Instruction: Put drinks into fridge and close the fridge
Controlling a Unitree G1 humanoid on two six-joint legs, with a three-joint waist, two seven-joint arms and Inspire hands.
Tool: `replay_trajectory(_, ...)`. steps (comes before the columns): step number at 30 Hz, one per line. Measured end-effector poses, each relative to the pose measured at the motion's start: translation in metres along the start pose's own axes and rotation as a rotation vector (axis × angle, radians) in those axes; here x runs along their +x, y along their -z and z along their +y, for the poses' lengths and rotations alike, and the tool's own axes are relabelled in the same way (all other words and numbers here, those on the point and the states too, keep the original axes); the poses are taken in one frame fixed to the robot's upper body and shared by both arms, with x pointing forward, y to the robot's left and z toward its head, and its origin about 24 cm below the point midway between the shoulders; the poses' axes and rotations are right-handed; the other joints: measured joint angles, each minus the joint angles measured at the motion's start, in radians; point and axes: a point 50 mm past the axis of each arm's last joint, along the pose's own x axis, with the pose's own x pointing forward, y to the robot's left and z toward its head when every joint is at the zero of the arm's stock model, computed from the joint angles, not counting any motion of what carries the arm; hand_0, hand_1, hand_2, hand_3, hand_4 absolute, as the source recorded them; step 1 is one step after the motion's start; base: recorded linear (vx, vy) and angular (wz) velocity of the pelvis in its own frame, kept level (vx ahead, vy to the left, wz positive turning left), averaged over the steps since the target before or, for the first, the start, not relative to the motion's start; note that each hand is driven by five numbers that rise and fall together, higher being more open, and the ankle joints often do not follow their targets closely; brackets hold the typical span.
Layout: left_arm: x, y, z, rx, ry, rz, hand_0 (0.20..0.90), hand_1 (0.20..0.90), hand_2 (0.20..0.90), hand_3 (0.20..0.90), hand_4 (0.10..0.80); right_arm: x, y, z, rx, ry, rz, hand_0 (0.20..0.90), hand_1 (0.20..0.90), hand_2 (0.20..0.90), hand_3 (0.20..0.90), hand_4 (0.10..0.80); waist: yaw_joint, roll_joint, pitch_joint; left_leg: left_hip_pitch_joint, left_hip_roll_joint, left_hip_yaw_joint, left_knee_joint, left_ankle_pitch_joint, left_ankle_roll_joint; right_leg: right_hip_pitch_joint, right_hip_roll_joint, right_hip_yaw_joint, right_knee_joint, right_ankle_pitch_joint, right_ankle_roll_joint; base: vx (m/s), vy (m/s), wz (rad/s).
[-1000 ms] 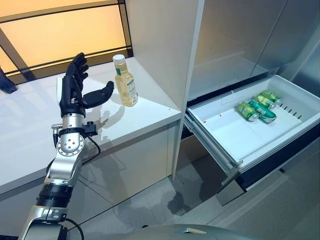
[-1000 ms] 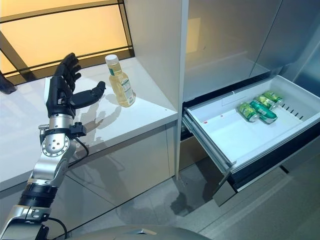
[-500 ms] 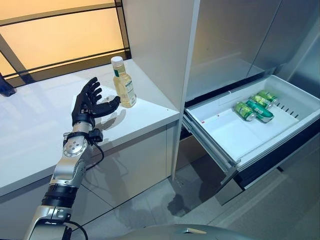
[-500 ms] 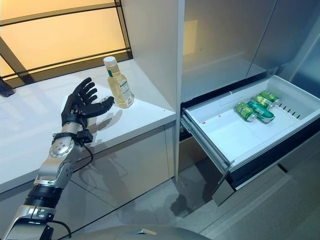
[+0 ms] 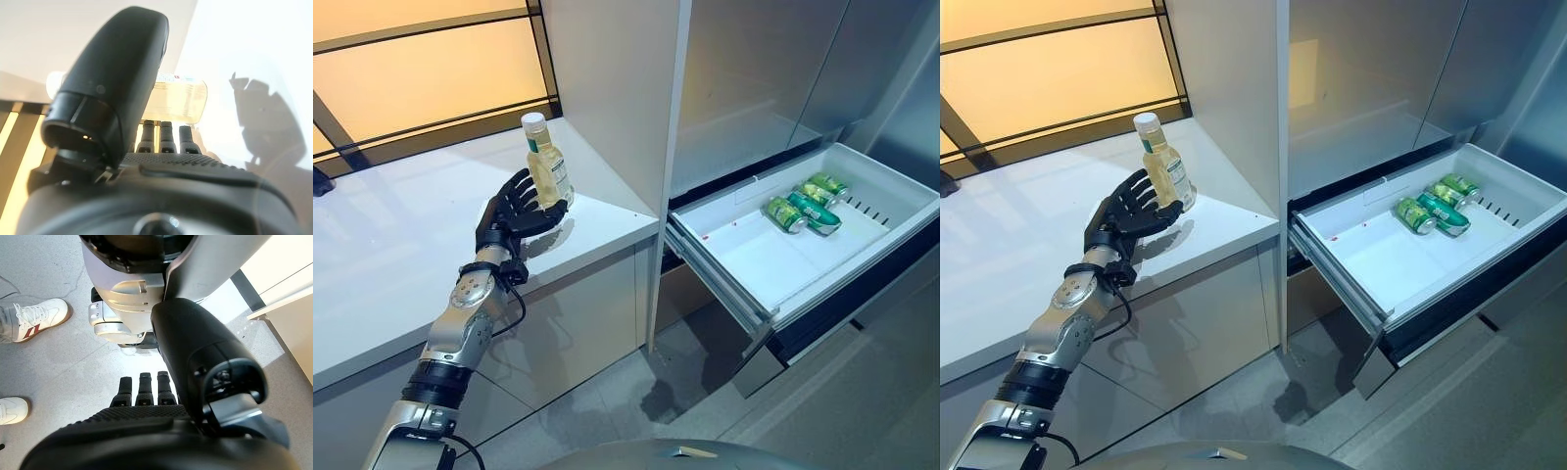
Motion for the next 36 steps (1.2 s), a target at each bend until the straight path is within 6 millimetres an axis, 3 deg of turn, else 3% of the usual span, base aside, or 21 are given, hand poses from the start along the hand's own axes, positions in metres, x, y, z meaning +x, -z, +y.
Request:
replay_trajectory(8,0.004,0.009,0.002,-0.052,-0.068,0.035,0.9,0.9,0.9,0.9,0.8,0.0,-0.001,-0.001,-0.011,0.003,0.0,0.9,0.9,0.9,0.9,0.8,-0.011,0.004,-0.002,0.004,0.001,0.005,-0.002,0.0,0.0,0.001,0.0,0.005,0.0,0.0,0.0,0.0,0.0,0.0)
replay_trajectory(21,0.016,-0.009,0.004,0.014,-0.198,-0.051,0.9,0.9,0.9,0.9,0.8,0.0,-0.001,-0.001,-0.019,0.003,-0.001,0.9,0.9,0.9,0.9,0.8,-0.015,0.003,-0.002,0.007,0.002,0.02,-0.002,-0.001,0.0,-0.001,0.0,0.019,0.0,0.003,0.001,0.002,-0.001,-0.02)
replay_trajectory(36,0.02,-0.018,0.003,0.043,-0.21,-0.096,0.9,0.9,0.9,0.9,0.8,0.0,-0.002,-0.001,-0.028,0.001,-0.01,0.9,0.9,0.9,0.9,0.8,-0.033,0.003,-0.002,0.013,0.002,0.026,-0.004,-0.002,0.002,0.001,-0.001,0.026,0.0,0.004,0.002,0.0,0.0,0.0)
